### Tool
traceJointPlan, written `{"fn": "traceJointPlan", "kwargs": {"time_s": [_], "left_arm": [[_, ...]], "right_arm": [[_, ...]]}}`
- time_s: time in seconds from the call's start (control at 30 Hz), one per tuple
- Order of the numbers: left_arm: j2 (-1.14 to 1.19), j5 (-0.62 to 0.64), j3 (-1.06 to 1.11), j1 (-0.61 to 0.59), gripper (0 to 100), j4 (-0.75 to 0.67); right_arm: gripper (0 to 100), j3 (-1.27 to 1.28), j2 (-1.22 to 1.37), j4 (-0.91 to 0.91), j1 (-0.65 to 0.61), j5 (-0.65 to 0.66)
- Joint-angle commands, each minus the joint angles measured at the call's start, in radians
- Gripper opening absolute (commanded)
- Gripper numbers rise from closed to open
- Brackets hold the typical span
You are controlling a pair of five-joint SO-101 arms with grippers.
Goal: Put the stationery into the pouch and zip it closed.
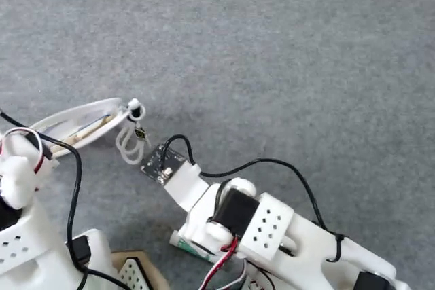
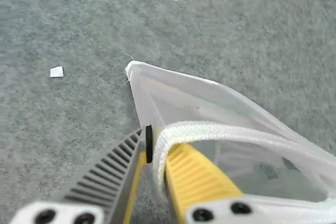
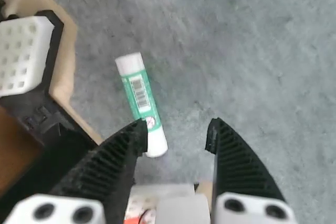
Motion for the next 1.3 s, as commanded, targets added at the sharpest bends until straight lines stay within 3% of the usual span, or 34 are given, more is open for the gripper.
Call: {"fn": "traceJointPlan", "kwargs": {"time_s": [0.0, 0.2, 0.5, 0.7, 1.27], "left_arm": [[-0.006, 0.011, -0.062, -0.054, 3, -0.037], [-0.005, 0.011, -0.053, -0.090, 3, -0.048], [-0.005, 0.011, -0.053, -0.090, 3, -0.044], [-0.005, 0.009, -0.053, -0.090, 3, -0.049], [-0.005, 0.008, -0.053, -0.090, 3, -0.043]], "right_arm": [[19.4, 0.039, -0.008, -0.071, -0.048, -0.009], [19.8, 0.025, 0.148, -0.098, -0.157, -0.011], [19.4, -0.159, 0.558, -0.092, -0.180, -0.012], [19.6, -0.228, 0.608, -0.103, -0.284, -0.026], [19.4, -0.085, 0.773, -0.394, -0.288, -0.060]]}}
